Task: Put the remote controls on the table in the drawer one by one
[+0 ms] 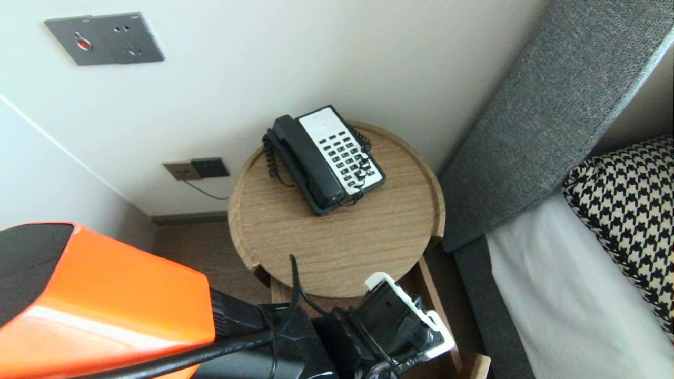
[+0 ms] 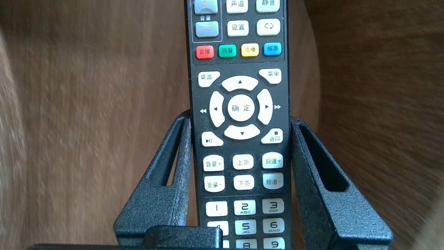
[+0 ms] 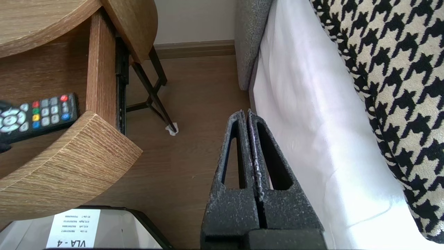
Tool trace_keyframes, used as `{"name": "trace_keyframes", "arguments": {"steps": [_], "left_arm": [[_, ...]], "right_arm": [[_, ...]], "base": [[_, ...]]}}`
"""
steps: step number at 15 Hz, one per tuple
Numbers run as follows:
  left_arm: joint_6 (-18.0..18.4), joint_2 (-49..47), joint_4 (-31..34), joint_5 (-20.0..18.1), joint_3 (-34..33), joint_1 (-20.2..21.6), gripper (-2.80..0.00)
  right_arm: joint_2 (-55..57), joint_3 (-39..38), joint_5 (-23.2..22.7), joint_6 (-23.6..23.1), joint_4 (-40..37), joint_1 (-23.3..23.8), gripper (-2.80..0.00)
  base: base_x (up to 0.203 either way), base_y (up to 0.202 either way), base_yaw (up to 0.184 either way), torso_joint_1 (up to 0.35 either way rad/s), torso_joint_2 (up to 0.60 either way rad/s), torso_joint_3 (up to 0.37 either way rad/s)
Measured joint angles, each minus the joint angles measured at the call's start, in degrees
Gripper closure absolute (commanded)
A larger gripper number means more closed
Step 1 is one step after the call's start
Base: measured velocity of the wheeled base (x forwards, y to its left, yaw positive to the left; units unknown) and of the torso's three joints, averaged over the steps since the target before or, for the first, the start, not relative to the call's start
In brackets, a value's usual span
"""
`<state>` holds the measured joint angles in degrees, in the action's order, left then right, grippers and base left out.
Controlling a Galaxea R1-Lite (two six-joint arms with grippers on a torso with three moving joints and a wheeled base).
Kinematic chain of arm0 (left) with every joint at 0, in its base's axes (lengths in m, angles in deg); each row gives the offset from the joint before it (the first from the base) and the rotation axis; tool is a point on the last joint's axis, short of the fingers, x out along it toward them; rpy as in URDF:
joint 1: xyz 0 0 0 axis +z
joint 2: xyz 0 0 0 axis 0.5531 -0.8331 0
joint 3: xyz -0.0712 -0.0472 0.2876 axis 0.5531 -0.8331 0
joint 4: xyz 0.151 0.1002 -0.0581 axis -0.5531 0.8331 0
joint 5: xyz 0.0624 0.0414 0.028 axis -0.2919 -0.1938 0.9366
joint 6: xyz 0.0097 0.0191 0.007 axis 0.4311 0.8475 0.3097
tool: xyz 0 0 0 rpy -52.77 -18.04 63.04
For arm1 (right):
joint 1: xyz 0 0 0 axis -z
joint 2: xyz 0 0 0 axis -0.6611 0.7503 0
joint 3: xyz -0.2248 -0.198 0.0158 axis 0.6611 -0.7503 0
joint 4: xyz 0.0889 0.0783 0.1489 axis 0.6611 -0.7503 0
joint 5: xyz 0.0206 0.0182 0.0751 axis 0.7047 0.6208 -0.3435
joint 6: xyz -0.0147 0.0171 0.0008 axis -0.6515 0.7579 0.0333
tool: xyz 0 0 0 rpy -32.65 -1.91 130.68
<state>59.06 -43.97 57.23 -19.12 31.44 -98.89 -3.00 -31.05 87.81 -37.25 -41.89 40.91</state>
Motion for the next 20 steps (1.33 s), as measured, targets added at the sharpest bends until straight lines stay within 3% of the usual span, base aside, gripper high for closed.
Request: {"name": "trace_keyframes", "arguments": {"steps": [4, 14, 20], "left_arm": [[7.07, -0.46, -9.57, 0.22, -4.93, 2.47, 0.00], [9.88, -3.70, -14.35, 0.42, -6.39, 5.81, 0.00], [10.74, -5.69, -16.89, 3.35, -6.04, 5.94, 0.00]], "right_arm": [[0.00, 0.00, 0.00, 0.00, 0.00, -0.08, 0.00], [0.00, 0.00, 0.00, 0.00, 0.00, -0.05, 0.00], [0.00, 0.00, 0.00, 0.00, 0.00, -0.04, 0.00]], "base": [[0.000, 0.000, 0.000, 0.000, 0.00, 0.000], [0.000, 0.000, 0.000, 0.000, 0.00, 0.000], [0.000, 0.000, 0.000, 0.000, 0.00, 0.000]]}}
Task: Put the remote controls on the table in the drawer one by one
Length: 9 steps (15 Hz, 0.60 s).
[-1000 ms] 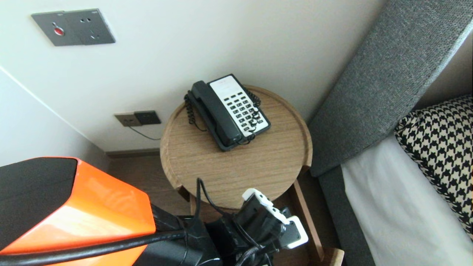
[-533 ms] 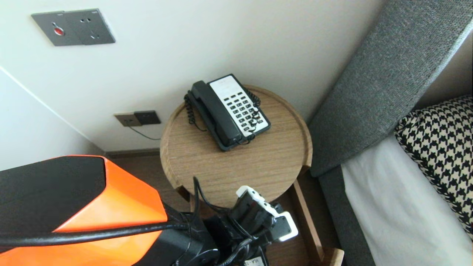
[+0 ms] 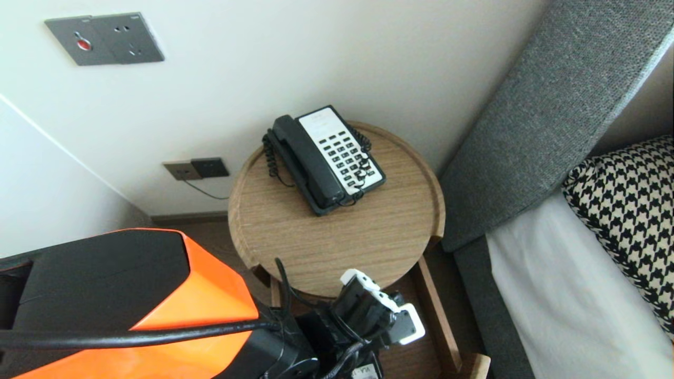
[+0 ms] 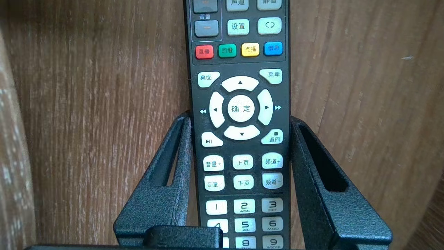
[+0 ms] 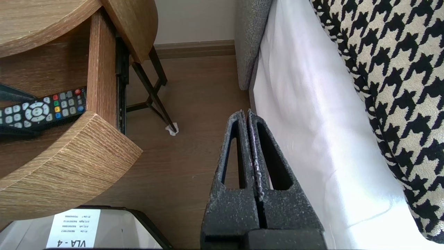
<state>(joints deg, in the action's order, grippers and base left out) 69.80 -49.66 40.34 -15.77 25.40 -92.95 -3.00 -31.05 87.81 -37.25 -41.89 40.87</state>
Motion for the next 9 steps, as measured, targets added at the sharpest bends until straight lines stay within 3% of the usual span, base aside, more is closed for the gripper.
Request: {"name": "trace_keyframes", "arguments": {"steps": [9], "left_arm": [[0.25, -1.05, -2.68, 1.21, 0.17, 0.88, 0.00]], "right_arm": [[0.00, 0.00, 0.00, 0.00, 0.00, -0.01, 0.00]], "base": [[0.000, 0.000, 0.000, 0.000, 0.00, 0.000]]}}
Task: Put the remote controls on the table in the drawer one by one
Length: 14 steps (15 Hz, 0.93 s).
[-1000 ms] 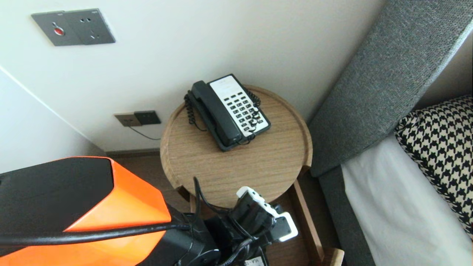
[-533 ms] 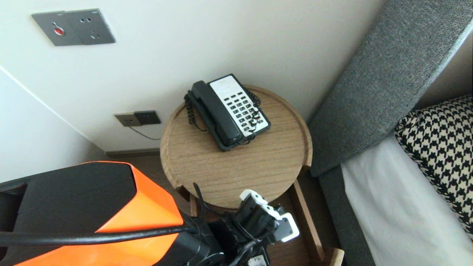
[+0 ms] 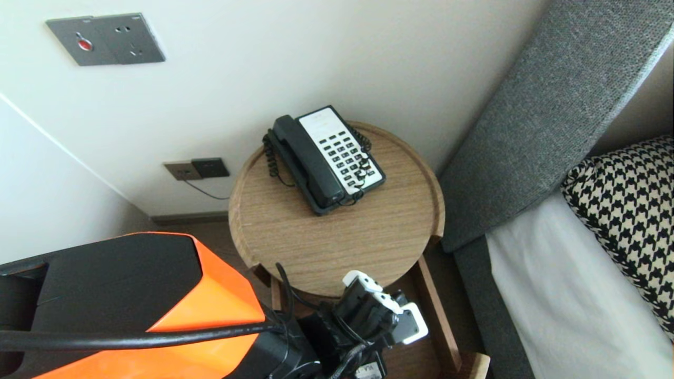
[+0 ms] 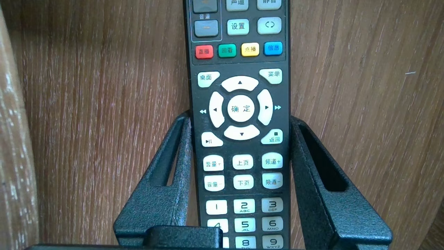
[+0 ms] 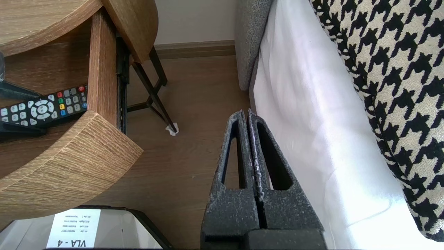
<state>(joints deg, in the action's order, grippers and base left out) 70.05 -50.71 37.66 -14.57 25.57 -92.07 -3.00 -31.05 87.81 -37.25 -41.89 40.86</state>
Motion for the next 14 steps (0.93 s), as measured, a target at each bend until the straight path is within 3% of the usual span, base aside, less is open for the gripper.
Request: {"name": "trace_keyframes", "arguments": {"steps": [8, 9, 14], "left_arm": [[-0.42, 0.02, -0.05, 0.77, 0.44, 0.12, 0.00], [-0.50, 0.00, -0.17, 0.85, 0.44, 0.11, -2.80], [-0.88, 0.26, 0.29, 0.94, 1.47, 0.02, -2.80]], "right_arm": [[0.00, 0.00, 0.00, 0.00, 0.00, 0.00, 0.00], [0.00, 0.00, 0.00, 0.00, 0.00, 0.00, 0.00], [0.00, 0.00, 0.00, 0.00, 0.00, 0.06, 0.00]], "base": [[0.000, 0.000, 0.000, 0.000, 0.00, 0.000], [0.000, 0.000, 0.000, 0.000, 0.00, 0.000], [0.000, 0.000, 0.000, 0.000, 0.00, 0.000]]}}
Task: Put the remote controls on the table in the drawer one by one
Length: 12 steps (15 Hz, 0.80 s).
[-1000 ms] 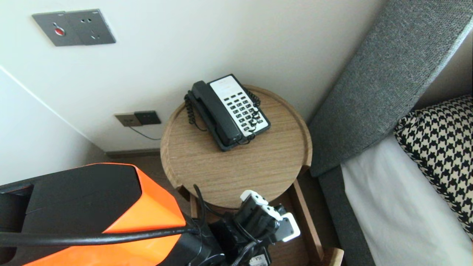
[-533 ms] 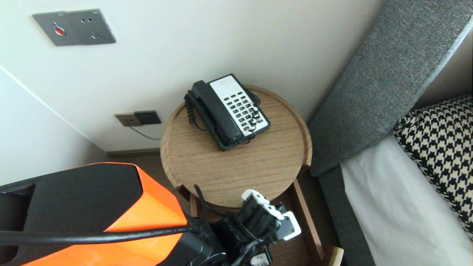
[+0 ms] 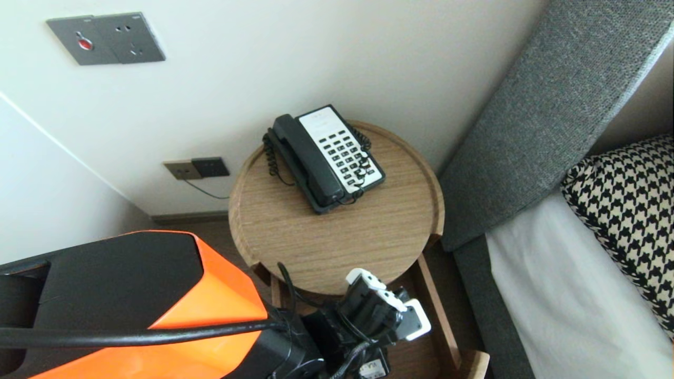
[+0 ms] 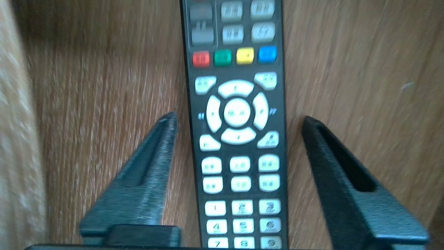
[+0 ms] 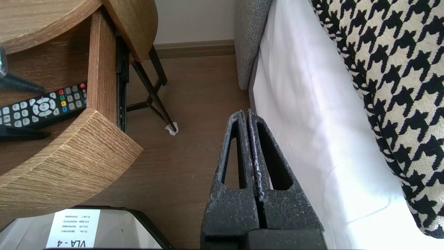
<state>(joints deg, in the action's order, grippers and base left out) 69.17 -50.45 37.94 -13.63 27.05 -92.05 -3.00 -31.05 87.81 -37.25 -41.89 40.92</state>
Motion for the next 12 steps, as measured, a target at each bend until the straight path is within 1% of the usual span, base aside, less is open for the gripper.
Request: {"name": "trace_keyframes", "arguments": {"steps": [6, 9, 12], "left_arm": [[-0.48, 4.03, 0.37, 0.21, 1.42, 0.04, -2.80], [-1.69, 7.80, 3.14, -0.17, 0.42, -0.16, -2.80], [-1.97, 10.02, 2.52, -0.16, -2.10, -0.44, -2.80]], "right_arm": [[0.00, 0.00, 0.00, 0.00, 0.00, -0.06, 0.00], [0.00, 0.00, 0.00, 0.00, 0.02, -0.11, 0.00], [0.00, 0.00, 0.00, 0.00, 0.00, -0.06, 0.00]], "base": [[0.000, 0.000, 0.000, 0.000, 0.00, 0.000], [0.000, 0.000, 0.000, 0.000, 0.00, 0.000], [0.000, 0.000, 0.000, 0.000, 0.00, 0.000]]}}
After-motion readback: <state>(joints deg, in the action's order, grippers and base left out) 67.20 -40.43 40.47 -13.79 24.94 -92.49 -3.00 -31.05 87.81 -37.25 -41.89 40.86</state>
